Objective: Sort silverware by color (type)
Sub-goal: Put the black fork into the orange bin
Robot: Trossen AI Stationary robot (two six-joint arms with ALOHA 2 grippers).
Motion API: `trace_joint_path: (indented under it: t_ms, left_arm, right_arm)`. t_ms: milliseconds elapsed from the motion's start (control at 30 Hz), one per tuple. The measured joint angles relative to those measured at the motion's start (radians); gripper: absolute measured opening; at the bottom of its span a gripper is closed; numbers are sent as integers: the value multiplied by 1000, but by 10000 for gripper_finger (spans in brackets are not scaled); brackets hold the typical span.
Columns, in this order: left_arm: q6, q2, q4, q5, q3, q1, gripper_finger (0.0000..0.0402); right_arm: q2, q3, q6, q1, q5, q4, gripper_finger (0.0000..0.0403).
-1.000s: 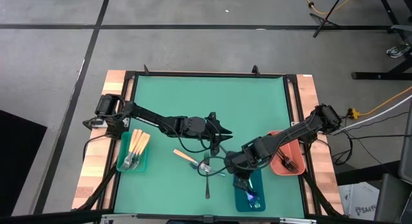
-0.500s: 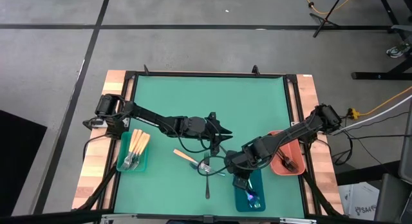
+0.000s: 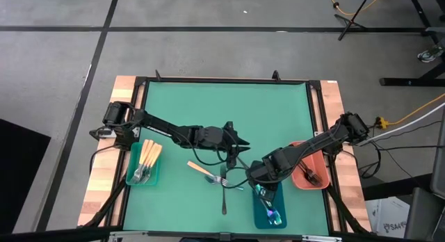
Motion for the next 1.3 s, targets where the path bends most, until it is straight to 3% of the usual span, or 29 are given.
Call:
trace_joint_path:
  t_ms: [267,500,700,1000,1200,1300]
  left_arm:
    - [192,0,-133,83,0,13,76]
    - [252,0,-244,88,0,51,76]
    - [243,0,-236,198,0,98,76]
    - [211,0,-127,251,4,114,76]
    - [210,65,-143,306,122,114,76]
    - [210,143,-254,365,239,114,76]
  right_arm:
    - [-4,0,-115,0,0,-44,96]
    - [-68,0,-207,0,53,-68,96]
    - [-159,0,-254,1,172,-74,96]
    - [-246,0,-342,0,263,-78,96]
    - [-258,0,-361,0,266,-84,96]
    - [-258,0,-365,0,266,-83,96]
